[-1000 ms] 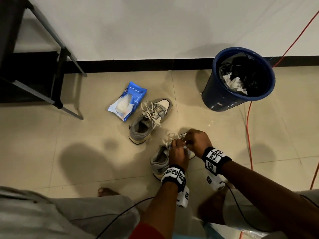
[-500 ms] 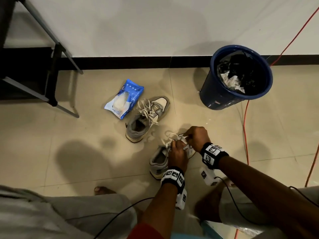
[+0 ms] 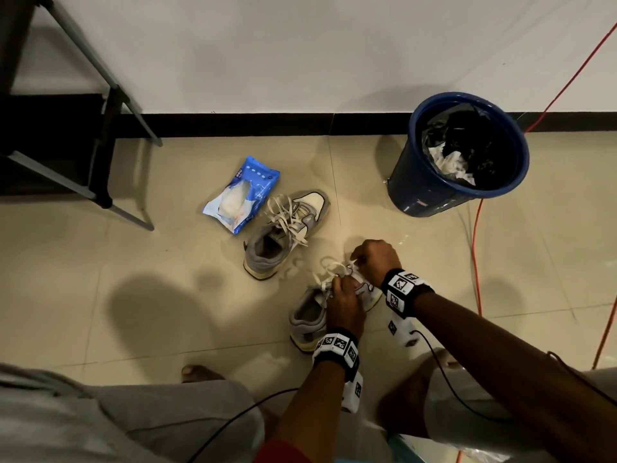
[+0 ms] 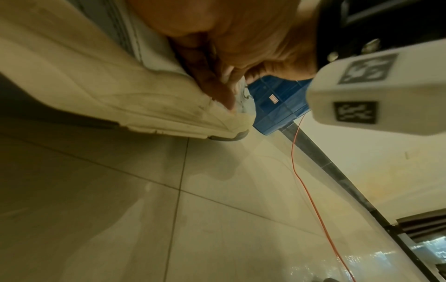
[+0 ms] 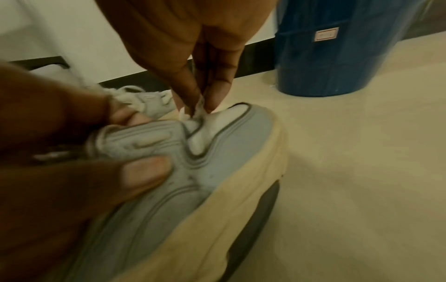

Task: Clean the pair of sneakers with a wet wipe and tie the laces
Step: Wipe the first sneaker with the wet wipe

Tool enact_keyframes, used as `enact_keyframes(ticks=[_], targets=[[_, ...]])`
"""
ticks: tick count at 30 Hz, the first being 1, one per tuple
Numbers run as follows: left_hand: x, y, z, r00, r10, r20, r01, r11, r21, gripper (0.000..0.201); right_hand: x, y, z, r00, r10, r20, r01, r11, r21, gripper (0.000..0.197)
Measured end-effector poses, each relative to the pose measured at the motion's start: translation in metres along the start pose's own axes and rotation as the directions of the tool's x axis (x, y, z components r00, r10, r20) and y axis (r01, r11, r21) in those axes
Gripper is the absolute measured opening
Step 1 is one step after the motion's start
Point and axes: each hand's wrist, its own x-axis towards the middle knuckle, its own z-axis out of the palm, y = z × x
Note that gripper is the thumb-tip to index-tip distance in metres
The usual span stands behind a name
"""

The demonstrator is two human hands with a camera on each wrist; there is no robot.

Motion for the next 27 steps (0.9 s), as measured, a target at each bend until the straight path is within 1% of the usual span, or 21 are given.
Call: enact_keyframes(ticks=[1,2,4,5,6,8,9,12,13,14,15,16,17,19,20,21,22,23,24,26,27], targets=[[0.001,0.000,0.000,1.000,-0.003,0.003,0.003,1.000,-0.015,0.031,0.005,0.004,0.000,0.999,0.024,-0.034,-0.023,1.000,0.008,0.021],[0.001,-0.002,0.001,1.000,0.001,0.003,-0.001,1.000,-0.023,0.030,0.008,0.004,0.002,0.999,0.027,-0.034,-0.027,1.000,0.010,0.021],[0.001,-0.003,0.001,1.000,-0.007,0.020,0.008,0.999,-0.038,0.035,0.008,-0.006,0.004,0.994,-0.076,0.079,0.077,0.997,-0.015,0.019],[0.001,-0.002,0.000,0.999,-0.020,0.031,0.021,0.999,-0.037,0.040,0.009,-0.009,0.003,0.987,-0.106,0.121,0.111,0.993,-0.032,0.018],[0.001,-0.002,0.000,0.999,-0.021,0.035,0.022,0.999,-0.037,0.042,0.011,-0.008,0.000,0.988,-0.084,0.126,0.088,0.996,-0.022,0.019],[-0.001,0.000,-0.002,0.999,0.000,0.042,0.002,0.999,-0.047,0.041,0.019,0.006,-0.005,0.999,0.015,0.044,-0.017,0.999,0.039,0.023],[-0.002,0.000,-0.004,0.999,0.002,0.048,0.001,0.999,-0.044,0.041,0.021,0.009,-0.006,0.999,0.027,0.022,-0.028,0.998,0.056,0.025],[-0.003,0.002,-0.006,0.998,-0.033,0.056,0.037,0.998,-0.059,0.043,0.009,0.004,-0.002,0.986,-0.117,0.117,0.115,0.993,0.022,0.024],[-0.004,0.004,-0.009,0.996,-0.048,0.077,0.053,0.997,-0.062,0.043,0.009,0.009,-0.002,0.991,-0.090,0.097,0.086,0.995,0.044,0.025],[-0.004,0.005,-0.010,0.995,-0.049,0.091,0.055,0.996,-0.064,0.042,0.010,0.017,-0.005,0.999,0.000,0.046,-0.005,0.995,0.098,0.025],[-0.003,0.005,-0.011,0.995,-0.036,0.096,0.043,0.996,-0.072,0.040,0.011,0.027,-0.007,0.996,0.088,-0.022,-0.084,0.984,0.158,0.025],[-0.002,0.002,-0.011,0.996,-0.015,0.090,0.022,0.997,-0.073,0.039,0.010,0.032,-0.007,0.988,0.137,-0.071,-0.122,0.975,0.183,0.025],[-0.002,0.001,-0.012,0.997,-0.003,0.074,0.009,0.997,-0.076,0.044,0.004,0.029,-0.005,0.991,0.107,-0.082,-0.090,0.979,0.182,0.024],[0.001,0.000,-0.011,1.000,0.012,0.015,-0.011,0.996,-0.088,0.069,-0.011,0.018,0.002,0.999,-0.029,-0.042,0.035,0.988,0.147,0.024],[0.003,-0.002,-0.010,1.000,0.020,-0.007,-0.021,0.995,-0.094,0.077,-0.014,0.018,0.005,0.998,-0.032,-0.048,0.040,0.985,0.166,0.024],[0.003,-0.002,-0.011,0.999,0.032,-0.019,-0.033,0.995,-0.098,0.080,-0.013,0.023,0.005,0.997,0.034,-0.071,-0.018,0.979,0.205,0.025],[0.003,-0.001,-0.013,0.999,0.046,-0.019,-0.048,0.995,-0.092,0.077,-0.011,0.029,0.003,0.983,0.142,-0.114,-0.108,0.959,0.262,0.026],[0.004,0.000,-0.016,0.999,0.050,-0.014,-0.051,0.995,-0.086,0.070,-0.008,0.034,0.003,0.968,0.202,-0.148,-0.152,0.944,0.294,0.028],[0.005,0.000,-0.018,0.999,0.045,-0.008,-0.045,0.995,-0.084,0.063,-0.009,0.031,0.004,0.974,0.169,-0.152,-0.121,0.952,0.282,0.029],[0.009,0.003,-0.024,1.000,0.000,0.029,0.003,0.995,-0.104,0.055,-0.018,0.015,0.008,0.995,-0.029,-0.094,0.046,0.980,0.195,0.031],[0.011,0.005,-0.028,0.998,-0.029,0.051,0.035,0.993,-0.114,0.048,-0.019,0.013,0.008,0.993,-0.071,-0.091,0.087,0.979,0.185,0.032]])
